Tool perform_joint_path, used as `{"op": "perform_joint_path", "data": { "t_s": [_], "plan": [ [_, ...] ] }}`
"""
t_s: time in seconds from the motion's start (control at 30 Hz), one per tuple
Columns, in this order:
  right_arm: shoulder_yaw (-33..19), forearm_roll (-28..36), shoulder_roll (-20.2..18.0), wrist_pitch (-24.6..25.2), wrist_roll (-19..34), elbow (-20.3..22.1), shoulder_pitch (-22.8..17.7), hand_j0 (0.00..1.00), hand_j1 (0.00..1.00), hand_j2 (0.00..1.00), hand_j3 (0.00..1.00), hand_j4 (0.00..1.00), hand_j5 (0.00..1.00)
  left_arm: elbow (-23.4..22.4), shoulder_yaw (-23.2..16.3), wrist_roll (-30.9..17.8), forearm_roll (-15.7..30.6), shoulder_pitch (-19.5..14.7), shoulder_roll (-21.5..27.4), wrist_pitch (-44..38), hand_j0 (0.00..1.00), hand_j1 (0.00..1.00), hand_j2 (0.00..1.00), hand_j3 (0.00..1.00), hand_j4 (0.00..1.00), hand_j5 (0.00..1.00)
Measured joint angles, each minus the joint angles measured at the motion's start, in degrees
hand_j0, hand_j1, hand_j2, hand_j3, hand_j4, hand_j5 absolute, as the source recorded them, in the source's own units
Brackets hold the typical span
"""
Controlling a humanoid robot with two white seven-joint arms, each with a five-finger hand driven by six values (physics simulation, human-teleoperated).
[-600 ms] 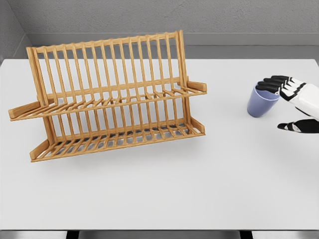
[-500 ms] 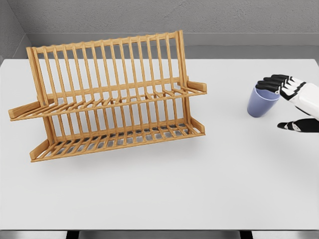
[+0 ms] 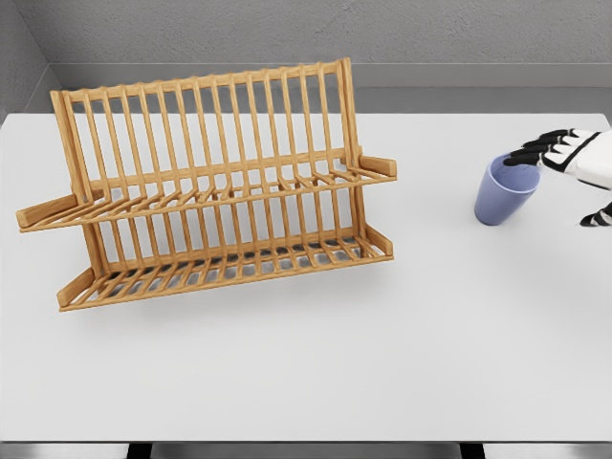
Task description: Right arm put cup on second shelf
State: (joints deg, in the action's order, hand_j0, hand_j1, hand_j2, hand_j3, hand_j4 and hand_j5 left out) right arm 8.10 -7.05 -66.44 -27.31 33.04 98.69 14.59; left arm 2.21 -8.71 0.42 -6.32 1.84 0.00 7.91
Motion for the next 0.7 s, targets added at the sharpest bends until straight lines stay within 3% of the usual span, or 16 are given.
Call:
{"op": "perform_joint_path", "data": {
  "t_s": [0.1,0.2,0.27,0.37,0.7],
  "plan": [
    [0.39,0.10,0.26,4.43,1.23,-1.31,6.40,1.00,1.00,1.00,1.00,1.00,1.00,0.01,0.00,-0.01,-0.01,0.00,0.00,0.00,1.00,1.00,1.00,1.00,1.00,1.00],
    [8.67,-0.25,3.50,7.07,1.72,-6.27,22.80,1.00,1.00,1.00,1.00,1.00,1.00,0.01,0.01,-0.01,0.00,-0.09,0.00,0.00,1.00,1.00,1.00,1.00,1.00,1.00],
    [14.58,-0.24,5.89,7.82,1.83,-9.49,23.82,1.00,1.00,1.00,1.00,1.00,1.00,0.00,0.00,-0.01,-0.01,0.00,0.00,0.00,1.00,1.00,1.00,1.00,1.00,1.00],
    [18.62,-0.45,8.34,8.28,1.93,-11.65,23.82,1.00,1.00,1.00,1.00,1.00,1.00,0.02,0.00,0.00,0.01,0.00,0.00,0.00,1.00,1.00,1.00,1.00,1.00,1.00],
    [21.80,-1.82,9.71,8.67,1.98,-14.03,23.82,1.00,1.00,1.00,1.00,1.00,1.00,0.02,0.00,-0.01,0.00,0.00,0.00,0.00,1.00,1.00,1.00,1.00,1.00,1.00]
  ]
}}
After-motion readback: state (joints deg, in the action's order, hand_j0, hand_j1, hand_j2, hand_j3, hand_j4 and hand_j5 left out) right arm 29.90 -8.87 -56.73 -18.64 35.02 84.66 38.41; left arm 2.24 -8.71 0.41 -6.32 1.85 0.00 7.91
